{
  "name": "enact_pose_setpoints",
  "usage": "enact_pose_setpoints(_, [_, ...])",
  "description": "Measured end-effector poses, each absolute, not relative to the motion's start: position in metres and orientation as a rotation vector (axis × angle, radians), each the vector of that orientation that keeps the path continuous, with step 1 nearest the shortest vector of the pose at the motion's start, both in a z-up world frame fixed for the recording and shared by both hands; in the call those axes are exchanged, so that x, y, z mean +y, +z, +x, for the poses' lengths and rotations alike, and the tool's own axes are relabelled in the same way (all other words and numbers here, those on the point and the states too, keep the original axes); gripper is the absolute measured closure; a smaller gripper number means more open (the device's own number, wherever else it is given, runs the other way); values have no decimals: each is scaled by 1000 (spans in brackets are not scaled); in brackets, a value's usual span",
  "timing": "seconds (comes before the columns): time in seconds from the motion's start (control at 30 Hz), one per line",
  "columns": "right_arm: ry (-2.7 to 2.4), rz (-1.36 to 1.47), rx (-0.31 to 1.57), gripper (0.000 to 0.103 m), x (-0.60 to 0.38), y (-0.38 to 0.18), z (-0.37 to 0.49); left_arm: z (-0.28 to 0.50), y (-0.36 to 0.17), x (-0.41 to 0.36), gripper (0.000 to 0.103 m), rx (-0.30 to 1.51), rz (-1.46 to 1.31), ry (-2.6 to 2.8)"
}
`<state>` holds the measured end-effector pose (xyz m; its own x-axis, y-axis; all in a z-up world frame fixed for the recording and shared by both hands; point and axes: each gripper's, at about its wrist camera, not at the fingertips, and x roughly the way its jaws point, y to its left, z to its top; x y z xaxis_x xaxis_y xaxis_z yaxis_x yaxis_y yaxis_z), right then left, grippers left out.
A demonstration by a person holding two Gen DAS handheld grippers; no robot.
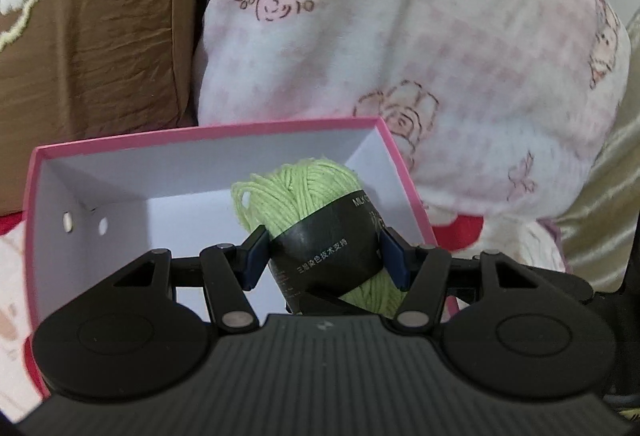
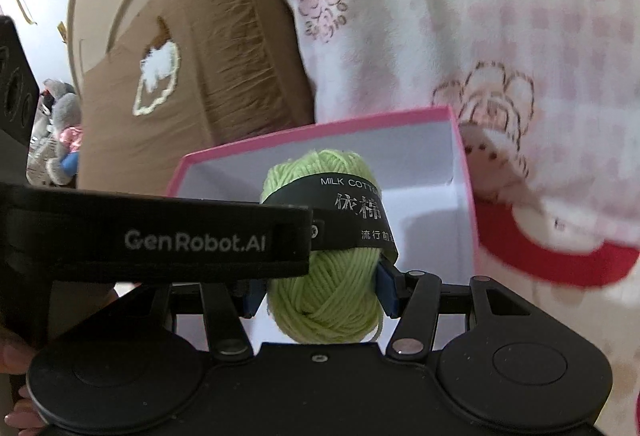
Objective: Organize objects
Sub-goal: 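Carry the yarn ball with the left tool into the pink box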
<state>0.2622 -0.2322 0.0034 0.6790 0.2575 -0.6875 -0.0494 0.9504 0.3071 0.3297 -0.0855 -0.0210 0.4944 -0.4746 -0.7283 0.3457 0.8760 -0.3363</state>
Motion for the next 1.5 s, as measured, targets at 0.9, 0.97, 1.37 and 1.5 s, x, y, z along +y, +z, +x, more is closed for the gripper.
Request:
enact_pose_setpoints(0.9, [61,-250,854,40,-187,-45,310,384,-96,-75,45,1122,-389,-480])
enact_pose_setpoints(0.97, [92,-259,860,39,-190,-43,307,384,-97,-75,45,1144,-390,-479])
enact_pose_setpoints(1.37, [93,-282,883,69,-210,-38,296,383,-91,-103,46,1092,-310,-515])
enact_pose_setpoints(1.5, [47,-293,876,70,-203,-44,298,380,-80,-93,45,1115,-289,-476])
